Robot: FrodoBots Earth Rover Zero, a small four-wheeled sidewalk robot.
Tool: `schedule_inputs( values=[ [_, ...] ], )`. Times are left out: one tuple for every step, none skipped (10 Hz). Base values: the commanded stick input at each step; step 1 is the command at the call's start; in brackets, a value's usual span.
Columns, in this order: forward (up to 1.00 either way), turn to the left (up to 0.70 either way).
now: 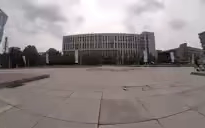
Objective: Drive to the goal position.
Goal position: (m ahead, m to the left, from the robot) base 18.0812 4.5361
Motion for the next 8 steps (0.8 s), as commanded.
schedule_inputs(
  values=[
    [0.60,0.00],
    [0.60,0.00],
    [0.60,0.00],
    [0.60,0.00],
    [0.60,0.00],
    [0.60,0.00],
    [0.60,0.00],
    [0.60,0.00]
  ],
)
